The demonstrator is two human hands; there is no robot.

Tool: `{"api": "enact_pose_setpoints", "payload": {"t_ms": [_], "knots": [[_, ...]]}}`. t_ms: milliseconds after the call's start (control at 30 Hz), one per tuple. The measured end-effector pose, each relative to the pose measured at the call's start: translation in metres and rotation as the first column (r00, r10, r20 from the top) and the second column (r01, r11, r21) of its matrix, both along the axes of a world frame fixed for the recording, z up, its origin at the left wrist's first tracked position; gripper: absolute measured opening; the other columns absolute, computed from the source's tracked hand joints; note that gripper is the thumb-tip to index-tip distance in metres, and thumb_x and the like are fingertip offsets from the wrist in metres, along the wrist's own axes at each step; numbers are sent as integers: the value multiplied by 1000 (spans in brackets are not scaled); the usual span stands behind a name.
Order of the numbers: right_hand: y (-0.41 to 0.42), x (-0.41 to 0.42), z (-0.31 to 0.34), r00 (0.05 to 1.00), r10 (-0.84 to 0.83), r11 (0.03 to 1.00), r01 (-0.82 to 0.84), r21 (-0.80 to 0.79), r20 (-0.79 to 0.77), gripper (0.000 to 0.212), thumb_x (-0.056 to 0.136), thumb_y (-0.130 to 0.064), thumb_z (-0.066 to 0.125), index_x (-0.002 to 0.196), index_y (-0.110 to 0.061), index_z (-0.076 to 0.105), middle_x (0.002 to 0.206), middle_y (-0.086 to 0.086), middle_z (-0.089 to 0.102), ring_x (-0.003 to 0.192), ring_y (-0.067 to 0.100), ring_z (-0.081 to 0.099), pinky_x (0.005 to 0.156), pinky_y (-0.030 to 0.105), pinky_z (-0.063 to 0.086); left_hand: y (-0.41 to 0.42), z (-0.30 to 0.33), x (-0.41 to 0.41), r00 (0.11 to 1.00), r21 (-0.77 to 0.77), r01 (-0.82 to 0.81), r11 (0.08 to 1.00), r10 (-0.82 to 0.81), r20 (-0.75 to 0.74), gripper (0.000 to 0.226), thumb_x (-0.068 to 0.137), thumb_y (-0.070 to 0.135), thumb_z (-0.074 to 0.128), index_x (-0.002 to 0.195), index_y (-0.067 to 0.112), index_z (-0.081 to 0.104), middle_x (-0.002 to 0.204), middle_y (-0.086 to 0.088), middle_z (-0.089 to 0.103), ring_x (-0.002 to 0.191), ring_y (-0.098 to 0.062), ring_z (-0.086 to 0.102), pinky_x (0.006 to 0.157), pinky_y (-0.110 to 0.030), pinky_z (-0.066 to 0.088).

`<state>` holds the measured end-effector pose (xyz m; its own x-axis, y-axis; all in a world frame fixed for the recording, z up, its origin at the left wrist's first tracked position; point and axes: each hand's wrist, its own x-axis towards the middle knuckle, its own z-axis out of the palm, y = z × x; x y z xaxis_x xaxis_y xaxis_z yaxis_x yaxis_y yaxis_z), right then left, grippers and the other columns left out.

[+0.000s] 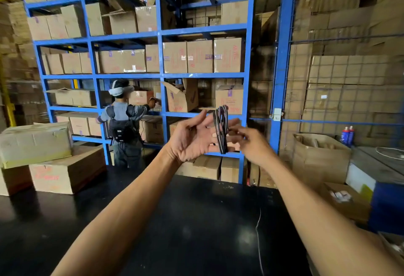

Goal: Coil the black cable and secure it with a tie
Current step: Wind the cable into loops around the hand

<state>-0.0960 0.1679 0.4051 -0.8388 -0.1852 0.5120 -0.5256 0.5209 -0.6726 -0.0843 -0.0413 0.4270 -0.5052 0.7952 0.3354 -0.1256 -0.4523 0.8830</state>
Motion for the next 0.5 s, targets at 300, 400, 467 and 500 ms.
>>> {"api": "enact_pose_setpoints", "payload": {"t_ms": [300,400,467,500], "knots": [[-10,48,-86,990,100,995,-99,-19,98,30,101,-42,53,89,-28,76,59,-27,61,57,-4,55,60,21,38,-13,-6,-24,956,28,-294,956,293,17,35,105,40,40,110,10,56,136,-18,55,133,-50,40,116,-67,20],[-3,60,-81,971,198,975,-180,-132,134,31,89,-47,59,78,-24,77,49,-11,51,47,2,44,52,28,34,-21,-22,-34,897,-15,-435,900,434,83,34,105,41,35,96,14,53,112,-12,64,119,-46,51,115,-67,23],[2,64,-69,954,246,955,-208,-212,171,31,82,-46,63,79,-18,77,51,-9,48,44,5,41,44,25,32,-23,-35,-36,877,-46,-468,882,470,101,38,105,41,33,95,16,59,105,-7,63,108,-40,58,104,-59,38],[5,66,-62,944,261,946,-209,-247,201,32,81,-45,66,79,-15,77,52,-7,49,42,5,40,41,22,31,-21,-42,-37,874,-58,-473,879,476,95,45,106,41,30,89,18,65,97,-3,66,101,-35,62,97,-53,43]]}}
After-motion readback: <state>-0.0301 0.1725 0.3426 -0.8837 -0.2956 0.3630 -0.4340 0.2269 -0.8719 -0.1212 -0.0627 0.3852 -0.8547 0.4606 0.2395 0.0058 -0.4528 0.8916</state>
